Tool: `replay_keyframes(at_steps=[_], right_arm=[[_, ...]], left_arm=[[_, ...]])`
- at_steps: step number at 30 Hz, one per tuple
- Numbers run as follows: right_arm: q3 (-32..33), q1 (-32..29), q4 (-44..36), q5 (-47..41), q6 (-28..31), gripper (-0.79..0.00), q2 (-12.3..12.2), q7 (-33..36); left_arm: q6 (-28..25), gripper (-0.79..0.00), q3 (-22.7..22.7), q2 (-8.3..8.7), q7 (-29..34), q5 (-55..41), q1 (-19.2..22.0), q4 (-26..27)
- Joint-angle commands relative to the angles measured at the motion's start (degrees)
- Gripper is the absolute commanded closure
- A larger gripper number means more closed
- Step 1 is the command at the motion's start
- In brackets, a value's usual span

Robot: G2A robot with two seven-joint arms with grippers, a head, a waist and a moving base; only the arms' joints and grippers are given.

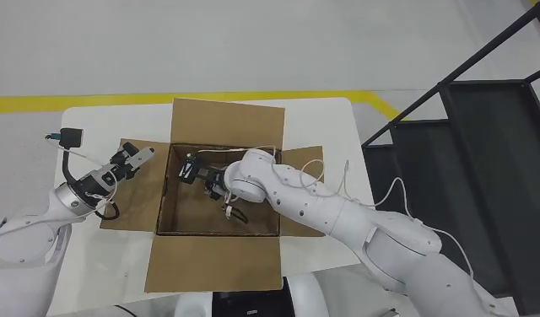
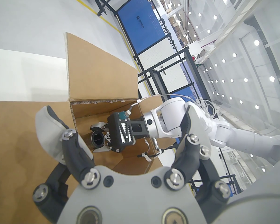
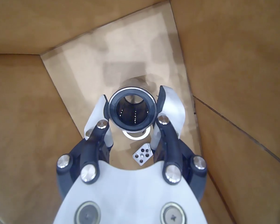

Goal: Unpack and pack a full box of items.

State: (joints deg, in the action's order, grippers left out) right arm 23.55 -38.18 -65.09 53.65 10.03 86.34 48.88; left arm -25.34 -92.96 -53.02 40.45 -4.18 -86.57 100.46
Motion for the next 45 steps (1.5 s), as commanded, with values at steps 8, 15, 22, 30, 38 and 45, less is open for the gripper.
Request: replay_keyframes(at_steps=[8, 15, 22, 30, 38, 45], right_arm=[[0.14, 0.30, 3.48, 0.79, -0.05, -0.785, 1.61, -0.16], [5.85, -1.80, -6.37, 0.20, 1.38, -0.785, -0.66, 1.98], [20.66, -11.71, -24.15, -6.21, 6.77, -0.785, -6.72, 10.29], [43.34, -24.36, -36.93, -33.63, 9.66, -0.785, -11.94, 23.86], [62.81, -32.63, -39.82, -60.09, 5.13, -0.785, -15.02, 32.43], [76.39, -39.94, -41.78, -63.81, 4.46, -0.785, -17.15, 34.55]], left_arm=[[0.00, -0.785, 0.00, 0.00, 0.00, 0.00, 0.00, 0.00], [0.00, -0.785, 0.00, 0.00, 0.00, 0.00, 0.00, 0.00], [1.23, -0.785, 0.47, -0.10, -0.85, 0.66, -0.12, 0.46], [3.52, -0.785, -3.51, 0.36, 0.34, 2.64, -0.04, -0.15], [4.87, -0.785, -9.47, 1.32, 9.06, -2.86, 0.42, -4.82], [5.47, -0.785, -13.24, 2.20, 11.31, 1.28, 1.99, -10.40]])
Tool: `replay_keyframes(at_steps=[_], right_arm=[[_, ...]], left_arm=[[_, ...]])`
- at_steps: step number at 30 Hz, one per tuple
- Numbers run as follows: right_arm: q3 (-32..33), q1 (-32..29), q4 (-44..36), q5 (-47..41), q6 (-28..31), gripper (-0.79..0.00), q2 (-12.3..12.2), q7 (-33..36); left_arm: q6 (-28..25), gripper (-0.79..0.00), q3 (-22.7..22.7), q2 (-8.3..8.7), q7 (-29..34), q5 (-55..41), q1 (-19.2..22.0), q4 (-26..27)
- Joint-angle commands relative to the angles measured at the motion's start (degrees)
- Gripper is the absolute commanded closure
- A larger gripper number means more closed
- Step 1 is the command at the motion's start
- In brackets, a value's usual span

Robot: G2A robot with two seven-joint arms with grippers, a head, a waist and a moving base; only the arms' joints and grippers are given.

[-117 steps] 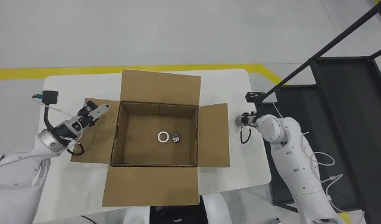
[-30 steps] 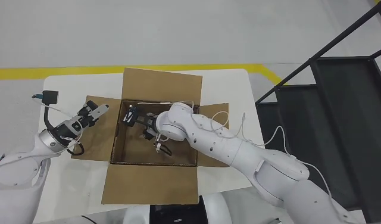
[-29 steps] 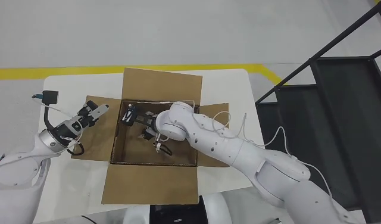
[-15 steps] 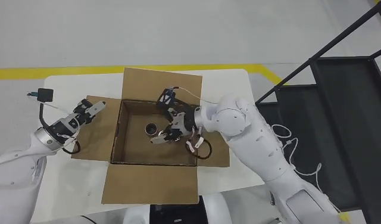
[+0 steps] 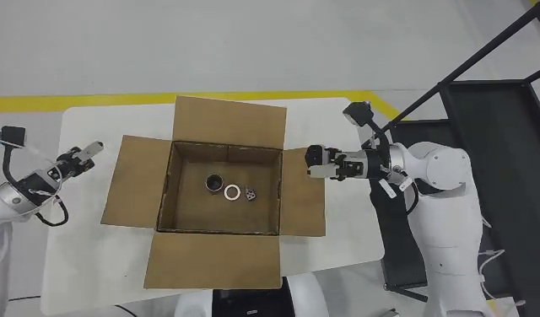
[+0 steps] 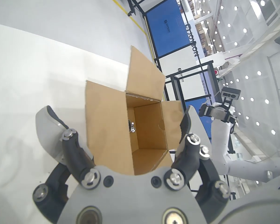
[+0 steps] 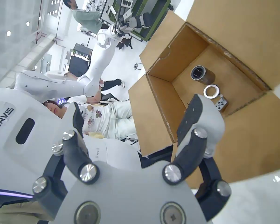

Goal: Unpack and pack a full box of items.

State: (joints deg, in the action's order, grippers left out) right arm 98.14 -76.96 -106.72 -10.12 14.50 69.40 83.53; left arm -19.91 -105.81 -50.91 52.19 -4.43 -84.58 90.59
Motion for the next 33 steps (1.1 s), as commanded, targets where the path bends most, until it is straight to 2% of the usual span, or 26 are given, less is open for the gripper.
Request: replay_keyframes(at_steps=[1, 4, 8, 12, 15, 20, 26, 33], right_arm=[[3.57, -2.49, 0.09, 0.33, -0.10, -0.785, -0.45, -0.37], [7.53, -6.15, 0.91, 1.28, -0.44, -0.785, -1.02, -1.78], [9.68, -9.97, 2.25, 4.30, -1.30, -0.785, -1.55, -3.96], [8.58, -11.87, 2.87, 9.79, -2.31, -0.785, -2.01, -5.48], [6.89, -12.51, 3.17, 9.81, -2.68, -0.785, -2.17, -6.17], [2.22, -12.30, 3.09, 9.09, -2.61, -0.785, -2.37, -5.57], [-3.57, -10.56, 2.04, 7.15, -1.59, -0.785, -2.48, -5.72], [-8.56, -7.77, 1.82, 3.90, -0.54, -0.785, -2.62, -6.64]], left_arm=[[-0.05, -0.785, -0.58, 0.13, -1.18, 2.45, -0.07, -1.18], [-0.07, -0.785, 0.32, -0.01, -3.97, 4.41, -0.18, -3.23], [-0.88, -0.785, 5.81, -0.70, -6.57, 4.70, 1.17, -7.25], [-2.66, -0.785, 12.67, -1.79, -9.64, 4.23, 5.03, -13.04], [-4.06, -0.785, 17.16, -2.70, -11.00, 2.80, 8.23, -17.06], [-7.33, -0.785, 22.27, -4.07, -9.00, -4.78, 12.44, -21.15], [-9.66, -0.785, 23.48, -4.53, -4.34, -11.58, 14.45, -20.99], [-10.57, -0.785, 23.21, -4.48, 0.10, -16.47, 14.05, -14.66]])
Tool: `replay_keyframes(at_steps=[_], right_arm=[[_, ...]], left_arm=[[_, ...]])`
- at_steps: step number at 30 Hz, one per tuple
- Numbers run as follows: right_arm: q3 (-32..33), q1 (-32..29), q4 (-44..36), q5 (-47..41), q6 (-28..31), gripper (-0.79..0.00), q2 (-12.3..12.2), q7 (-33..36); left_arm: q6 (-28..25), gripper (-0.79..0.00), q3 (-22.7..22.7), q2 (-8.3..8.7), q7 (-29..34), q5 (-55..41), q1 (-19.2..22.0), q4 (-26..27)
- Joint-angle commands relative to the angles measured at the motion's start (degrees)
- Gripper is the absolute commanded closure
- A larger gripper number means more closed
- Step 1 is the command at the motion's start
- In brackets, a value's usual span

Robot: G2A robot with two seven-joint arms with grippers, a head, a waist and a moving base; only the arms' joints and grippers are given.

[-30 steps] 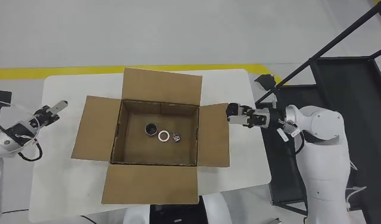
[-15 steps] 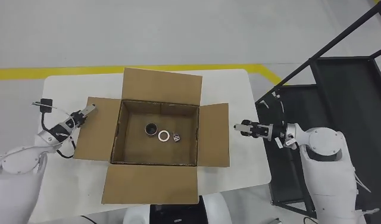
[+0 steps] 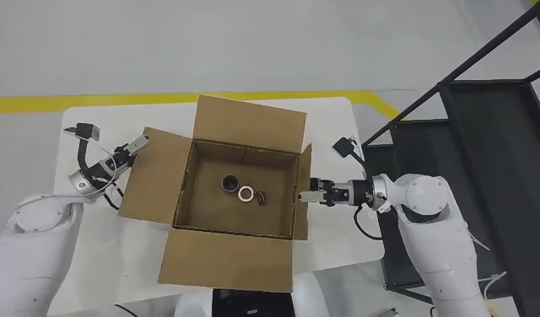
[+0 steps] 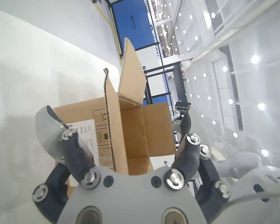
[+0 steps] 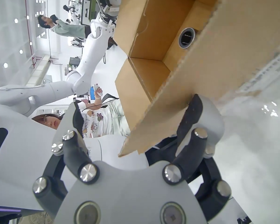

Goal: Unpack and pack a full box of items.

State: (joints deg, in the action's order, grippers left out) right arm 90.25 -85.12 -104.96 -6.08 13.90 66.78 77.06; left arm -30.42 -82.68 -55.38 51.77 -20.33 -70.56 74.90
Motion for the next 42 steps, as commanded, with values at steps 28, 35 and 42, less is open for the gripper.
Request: replay_keyframes(at_steps=[28, 35, 42], right_arm=[[-15.41, 6.01, 5.34, 6.52, -0.88, -0.785, -0.81, -5.94], [-17.31, 6.63, 5.15, 9.61, -1.97, -0.785, -1.19, -6.89], [-18.19, 7.45, 4.92, 10.01, -2.20, -0.785, -1.53, -8.12]], left_arm=[[5.20, -0.785, 23.34, -4.78, 11.18, -0.05, 15.04, -0.34], [4.96, -0.785, 23.77, -5.08, 10.80, 0.47, 15.89, -0.49], [3.80, -0.785, 21.70, -4.84, 9.86, -0.98, 15.70, 0.10]])
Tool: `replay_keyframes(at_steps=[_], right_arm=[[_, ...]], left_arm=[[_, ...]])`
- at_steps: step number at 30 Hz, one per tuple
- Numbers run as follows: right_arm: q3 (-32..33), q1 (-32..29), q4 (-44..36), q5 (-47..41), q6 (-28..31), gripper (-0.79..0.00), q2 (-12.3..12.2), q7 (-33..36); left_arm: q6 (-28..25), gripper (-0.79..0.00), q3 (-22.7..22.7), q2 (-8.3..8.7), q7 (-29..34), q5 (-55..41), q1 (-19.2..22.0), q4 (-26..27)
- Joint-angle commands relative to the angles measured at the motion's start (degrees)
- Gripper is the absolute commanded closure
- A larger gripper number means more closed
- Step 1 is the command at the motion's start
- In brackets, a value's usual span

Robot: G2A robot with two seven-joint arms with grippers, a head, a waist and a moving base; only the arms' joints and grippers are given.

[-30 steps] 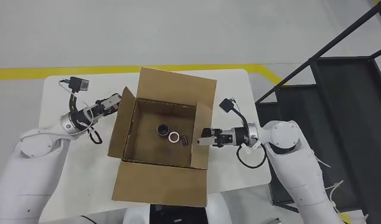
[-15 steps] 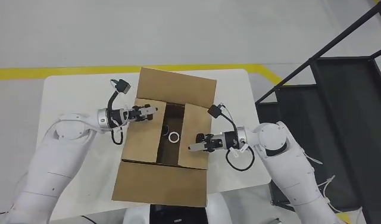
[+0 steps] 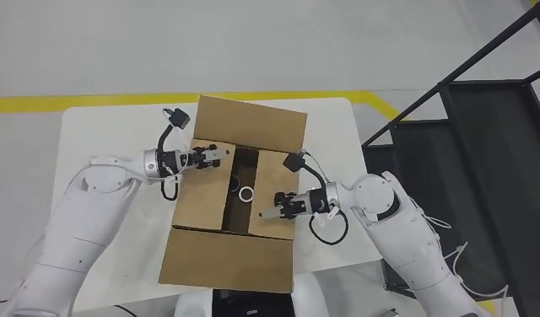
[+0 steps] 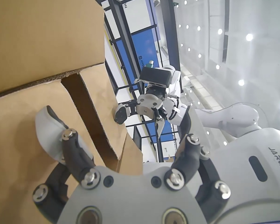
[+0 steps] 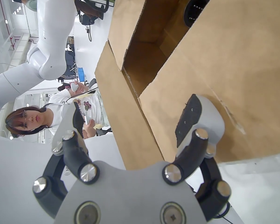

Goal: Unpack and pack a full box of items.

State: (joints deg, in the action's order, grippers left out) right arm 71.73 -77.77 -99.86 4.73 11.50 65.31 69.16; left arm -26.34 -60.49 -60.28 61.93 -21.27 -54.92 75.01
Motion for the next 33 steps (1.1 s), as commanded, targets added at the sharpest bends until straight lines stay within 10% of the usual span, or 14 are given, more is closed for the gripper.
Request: replay_keyframes(at_steps=[1, 16, 33], right_arm=[[0.95, 0.02, -0.43, -2.71, 0.66, -0.785, -0.14, -0.16], [13.67, -8.55, -4.39, -4.38, -1.09, -0.785, -4.12, 16.48], [-1.54, -9.07, -6.10, -4.15, -4.09, -0.785, -5.15, 18.84]], left_arm=[[-0.52, -0.785, -1.06, 0.16, -0.67, 0.08, 0.15, -0.07], [-3.76, -0.785, -6.51, 1.12, -4.66, 3.30, 0.43, -2.43], [-6.20, -0.785, -10.94, 2.06, -7.74, 5.91, -1.04, -2.17]])
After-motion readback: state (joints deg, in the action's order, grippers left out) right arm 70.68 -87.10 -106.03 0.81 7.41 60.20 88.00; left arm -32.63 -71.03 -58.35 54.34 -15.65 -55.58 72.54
